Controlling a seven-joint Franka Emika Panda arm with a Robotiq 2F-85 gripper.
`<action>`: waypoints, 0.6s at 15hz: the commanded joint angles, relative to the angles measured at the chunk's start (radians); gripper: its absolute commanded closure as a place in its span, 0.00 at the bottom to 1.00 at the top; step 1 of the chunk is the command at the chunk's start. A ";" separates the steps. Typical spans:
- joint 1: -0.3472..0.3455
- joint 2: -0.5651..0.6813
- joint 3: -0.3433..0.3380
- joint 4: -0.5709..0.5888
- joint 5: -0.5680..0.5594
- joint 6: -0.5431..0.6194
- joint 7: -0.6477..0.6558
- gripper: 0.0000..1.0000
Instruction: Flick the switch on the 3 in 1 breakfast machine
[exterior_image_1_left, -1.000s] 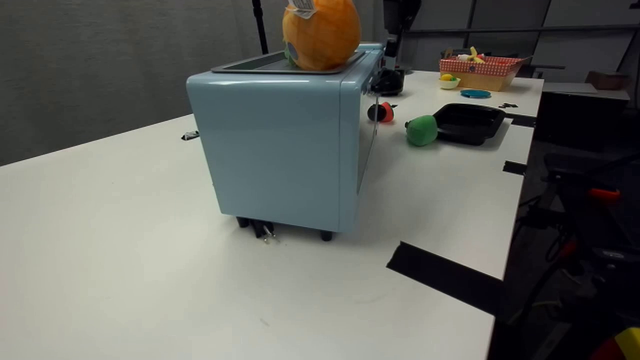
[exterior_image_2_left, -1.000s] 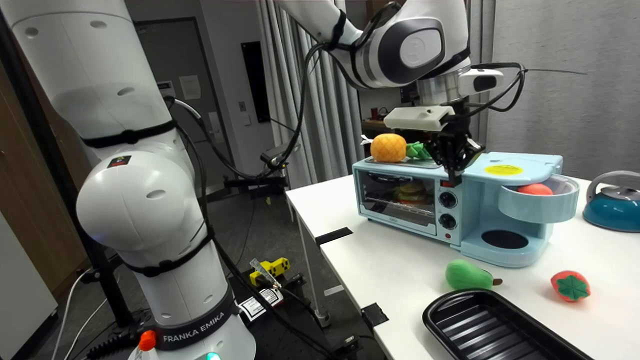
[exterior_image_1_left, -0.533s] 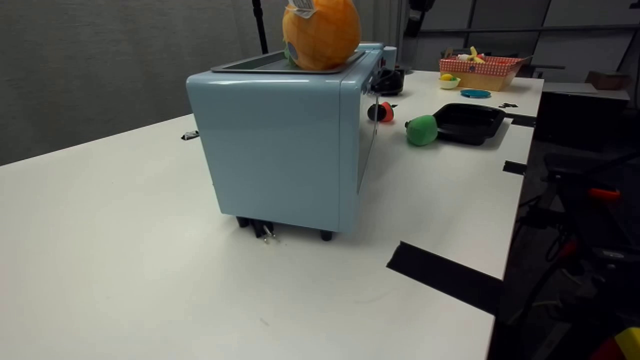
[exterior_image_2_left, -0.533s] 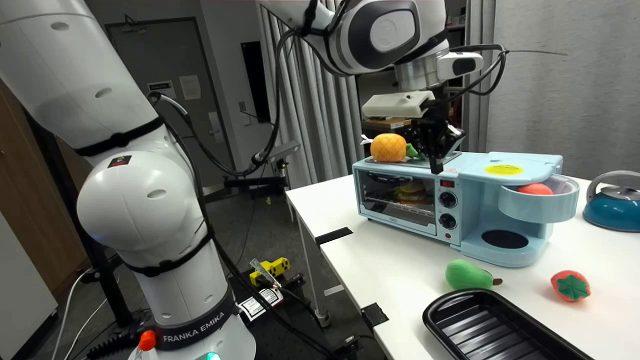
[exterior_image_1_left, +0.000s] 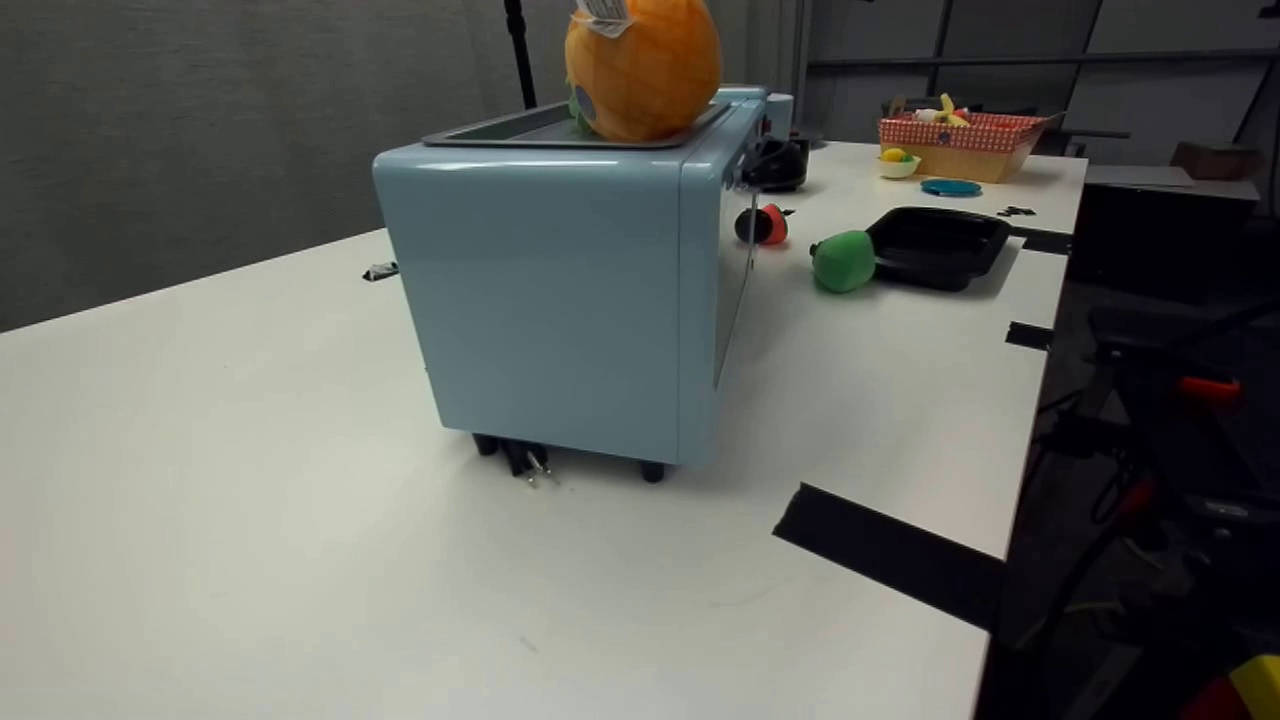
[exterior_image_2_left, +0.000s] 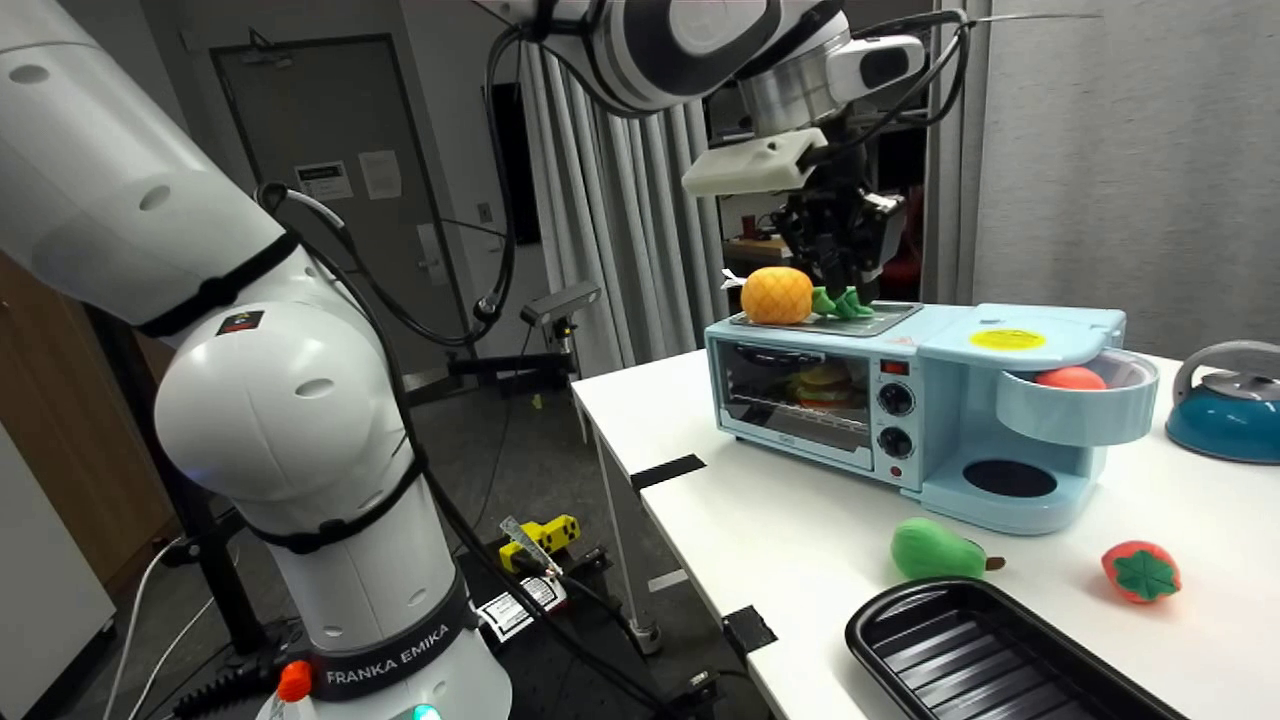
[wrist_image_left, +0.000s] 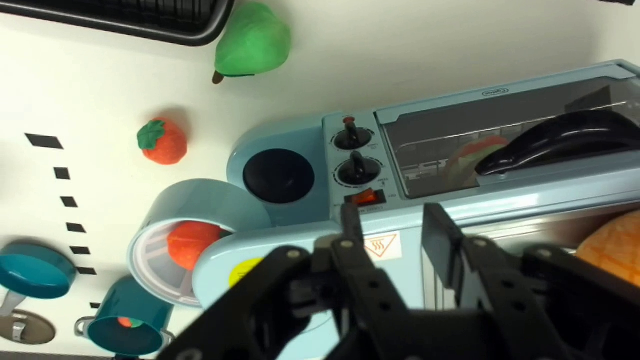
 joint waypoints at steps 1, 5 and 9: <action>0.031 -0.086 -0.026 -0.050 0.014 -0.003 -0.034 0.30; 0.037 -0.100 -0.025 -0.068 0.005 0.019 -0.033 0.01; 0.038 -0.099 -0.024 -0.073 0.003 0.027 -0.030 0.00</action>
